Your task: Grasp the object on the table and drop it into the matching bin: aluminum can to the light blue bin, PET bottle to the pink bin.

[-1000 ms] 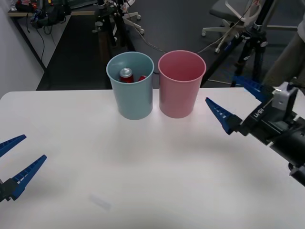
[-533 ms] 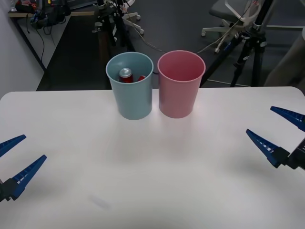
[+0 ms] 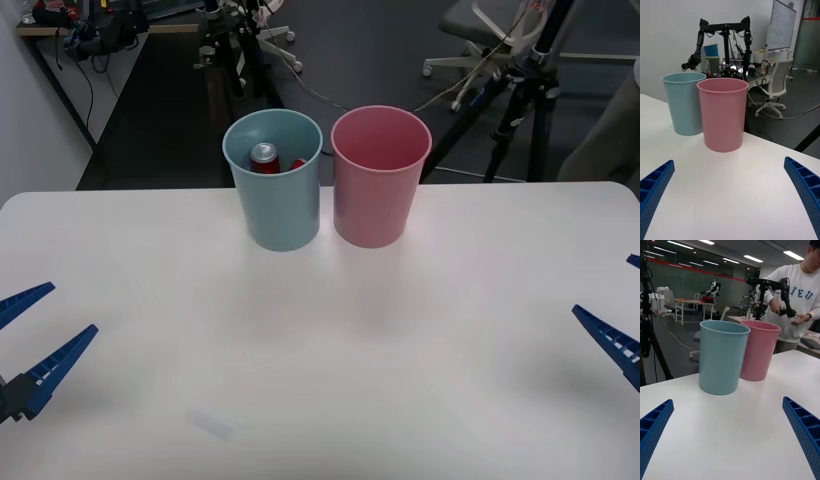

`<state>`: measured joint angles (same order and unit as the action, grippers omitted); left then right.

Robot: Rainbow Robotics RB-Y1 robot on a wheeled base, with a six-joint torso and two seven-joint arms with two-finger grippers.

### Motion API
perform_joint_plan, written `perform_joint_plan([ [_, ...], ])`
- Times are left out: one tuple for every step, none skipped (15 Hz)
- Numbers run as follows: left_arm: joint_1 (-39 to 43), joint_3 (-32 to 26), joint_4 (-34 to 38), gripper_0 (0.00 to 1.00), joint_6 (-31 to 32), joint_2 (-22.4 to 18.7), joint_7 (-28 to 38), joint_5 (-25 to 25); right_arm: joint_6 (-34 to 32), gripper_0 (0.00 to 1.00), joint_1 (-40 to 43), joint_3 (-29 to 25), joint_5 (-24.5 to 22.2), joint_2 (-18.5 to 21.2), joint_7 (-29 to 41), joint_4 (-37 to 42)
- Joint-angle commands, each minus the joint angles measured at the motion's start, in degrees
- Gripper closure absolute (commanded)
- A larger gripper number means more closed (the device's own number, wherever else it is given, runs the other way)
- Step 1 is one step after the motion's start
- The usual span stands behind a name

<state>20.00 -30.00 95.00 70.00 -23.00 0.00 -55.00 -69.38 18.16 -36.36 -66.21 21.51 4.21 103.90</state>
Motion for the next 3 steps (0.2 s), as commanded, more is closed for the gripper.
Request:
perform_joint_plan([
  [0.00, 0.00, 0.00, 0.00, 0.00, 0.00, 0.00, 0.00, -0.05, 0.00, 0.73, 0.24, 0.99, 0.03, -0.52, -0.02],
  [0.00, 0.00, 0.00, 0.00, 0.00, 0.00, 0.00, 0.00, -0.05, 0.00, 0.73, 0.24, 0.99, 0.03, -0.52, -0.02],
  [0.00, 0.00, 0.00, 0.00, 0.00, 0.00, 0.00, 0.00, -0.05, 0.00, 0.73, 0.24, 0.99, 0.03, -0.52, -0.02],
])
